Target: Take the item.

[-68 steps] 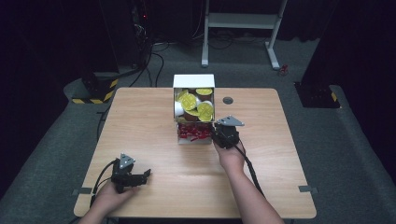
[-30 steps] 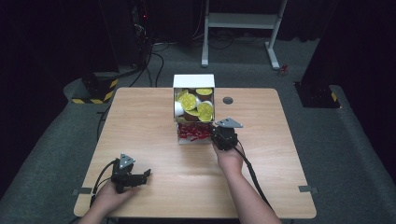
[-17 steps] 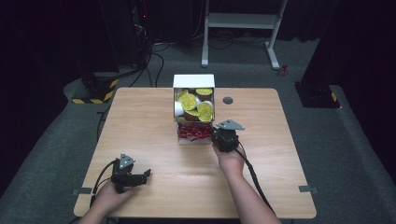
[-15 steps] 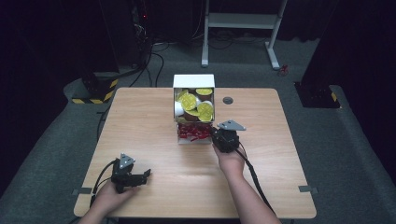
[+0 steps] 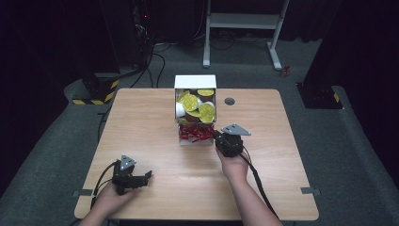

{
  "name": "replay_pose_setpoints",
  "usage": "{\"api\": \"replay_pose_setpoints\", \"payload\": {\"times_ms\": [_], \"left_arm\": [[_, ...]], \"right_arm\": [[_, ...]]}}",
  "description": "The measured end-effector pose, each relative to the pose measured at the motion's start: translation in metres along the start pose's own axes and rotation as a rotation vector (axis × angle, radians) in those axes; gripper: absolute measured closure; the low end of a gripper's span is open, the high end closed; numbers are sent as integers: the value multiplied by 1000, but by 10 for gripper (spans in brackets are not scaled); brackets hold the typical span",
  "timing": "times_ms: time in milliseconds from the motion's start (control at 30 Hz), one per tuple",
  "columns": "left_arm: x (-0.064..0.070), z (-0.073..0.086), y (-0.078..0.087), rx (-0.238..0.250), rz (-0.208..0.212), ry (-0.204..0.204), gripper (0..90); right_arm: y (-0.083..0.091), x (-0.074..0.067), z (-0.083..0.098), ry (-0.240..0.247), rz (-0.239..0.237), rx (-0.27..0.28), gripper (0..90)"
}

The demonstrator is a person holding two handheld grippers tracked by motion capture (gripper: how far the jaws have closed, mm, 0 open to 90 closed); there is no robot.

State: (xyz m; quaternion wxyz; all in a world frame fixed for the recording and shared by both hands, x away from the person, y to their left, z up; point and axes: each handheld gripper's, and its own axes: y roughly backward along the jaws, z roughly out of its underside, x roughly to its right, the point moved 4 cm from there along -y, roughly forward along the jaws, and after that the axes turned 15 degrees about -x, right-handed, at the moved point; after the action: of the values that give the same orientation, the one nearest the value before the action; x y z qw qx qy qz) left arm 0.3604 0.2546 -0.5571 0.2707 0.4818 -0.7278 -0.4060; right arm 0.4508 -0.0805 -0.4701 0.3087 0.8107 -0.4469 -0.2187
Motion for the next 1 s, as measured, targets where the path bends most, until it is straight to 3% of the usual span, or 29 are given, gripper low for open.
{"api": "replay_pose_setpoints", "payload": {"times_ms": [1000], "left_arm": [[0,0,0,0,-2,-1,102]], "right_arm": [[21,-2,17,-2,-26,53,863]]}}
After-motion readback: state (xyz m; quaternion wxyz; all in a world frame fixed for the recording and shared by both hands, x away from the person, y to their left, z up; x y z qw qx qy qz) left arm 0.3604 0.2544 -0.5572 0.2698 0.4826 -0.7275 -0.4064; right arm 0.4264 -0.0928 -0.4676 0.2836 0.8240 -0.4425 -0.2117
